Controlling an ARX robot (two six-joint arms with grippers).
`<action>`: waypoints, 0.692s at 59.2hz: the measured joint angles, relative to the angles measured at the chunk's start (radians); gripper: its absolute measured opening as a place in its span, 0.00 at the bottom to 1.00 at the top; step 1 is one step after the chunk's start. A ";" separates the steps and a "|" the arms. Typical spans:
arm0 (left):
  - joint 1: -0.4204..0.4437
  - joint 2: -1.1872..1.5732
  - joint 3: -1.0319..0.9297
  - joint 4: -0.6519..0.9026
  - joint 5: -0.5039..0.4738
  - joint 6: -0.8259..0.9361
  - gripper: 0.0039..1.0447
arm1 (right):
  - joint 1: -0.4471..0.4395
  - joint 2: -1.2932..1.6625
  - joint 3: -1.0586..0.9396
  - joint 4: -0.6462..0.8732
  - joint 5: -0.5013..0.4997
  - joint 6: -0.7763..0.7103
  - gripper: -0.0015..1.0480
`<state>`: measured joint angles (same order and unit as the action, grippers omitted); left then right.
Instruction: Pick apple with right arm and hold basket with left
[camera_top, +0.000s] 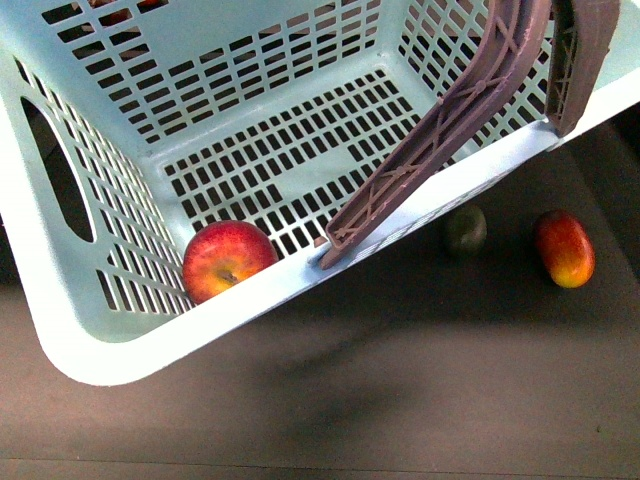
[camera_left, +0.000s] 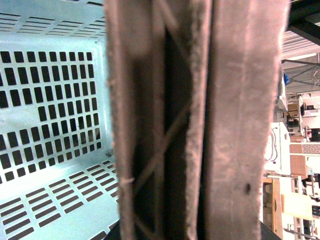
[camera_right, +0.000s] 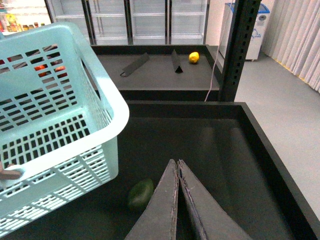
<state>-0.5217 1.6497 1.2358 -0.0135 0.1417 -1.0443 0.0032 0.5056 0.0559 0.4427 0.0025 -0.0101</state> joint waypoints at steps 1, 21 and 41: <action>0.000 0.000 0.000 0.000 0.000 0.000 0.14 | 0.000 -0.010 -0.003 -0.007 0.000 0.000 0.02; 0.000 0.000 0.000 0.000 0.005 0.000 0.14 | 0.000 -0.117 -0.038 -0.058 -0.001 0.000 0.02; 0.000 0.000 0.000 0.000 0.005 -0.001 0.14 | 0.000 -0.239 -0.038 -0.175 0.000 0.000 0.02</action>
<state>-0.5217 1.6497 1.2358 -0.0135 0.1467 -1.0451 0.0032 0.2665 0.0177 0.2672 0.0021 -0.0097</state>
